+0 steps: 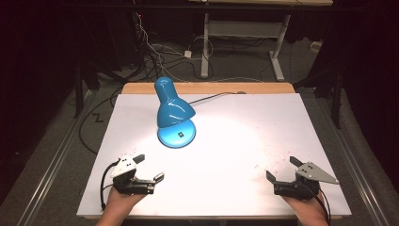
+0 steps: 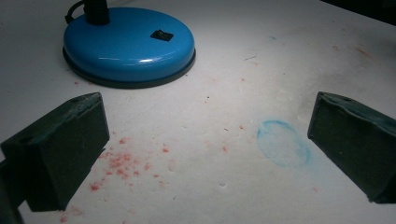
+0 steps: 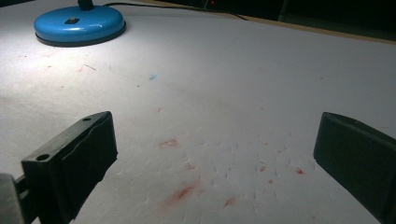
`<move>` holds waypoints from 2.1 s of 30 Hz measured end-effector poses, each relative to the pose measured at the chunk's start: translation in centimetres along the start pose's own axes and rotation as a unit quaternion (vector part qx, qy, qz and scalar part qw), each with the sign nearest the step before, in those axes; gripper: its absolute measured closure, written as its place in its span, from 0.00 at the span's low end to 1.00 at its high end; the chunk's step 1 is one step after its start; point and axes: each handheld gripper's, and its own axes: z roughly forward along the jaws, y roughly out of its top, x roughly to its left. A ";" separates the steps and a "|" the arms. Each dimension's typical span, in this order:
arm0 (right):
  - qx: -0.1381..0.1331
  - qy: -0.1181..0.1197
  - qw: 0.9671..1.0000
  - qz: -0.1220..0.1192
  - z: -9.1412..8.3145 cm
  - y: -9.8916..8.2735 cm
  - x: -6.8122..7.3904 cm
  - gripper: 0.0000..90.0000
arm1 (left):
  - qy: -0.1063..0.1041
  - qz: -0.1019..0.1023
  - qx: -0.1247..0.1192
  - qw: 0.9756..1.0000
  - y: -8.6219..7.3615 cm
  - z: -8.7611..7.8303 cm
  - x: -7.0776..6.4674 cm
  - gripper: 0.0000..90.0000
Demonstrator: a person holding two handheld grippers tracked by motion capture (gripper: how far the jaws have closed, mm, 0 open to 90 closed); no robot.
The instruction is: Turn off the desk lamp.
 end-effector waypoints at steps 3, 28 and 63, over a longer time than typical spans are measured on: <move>-0.003 -0.002 1.000 -0.001 0.0 0.1 0.0 0.00 | -0.001 -0.006 -0.007 1.000 0.3 -0.2 0.1 0.00; -0.002 0.012 1.000 -0.007 0.2 0.1 0.3 0.00 | -0.004 0.004 0.009 1.000 0.2 -0.4 0.5 0.13; -0.001 0.018 1.000 -0.015 0.1 0.3 0.5 0.00 | 0.002 0.007 0.028 1.000 -0.2 0.0 0.1 0.98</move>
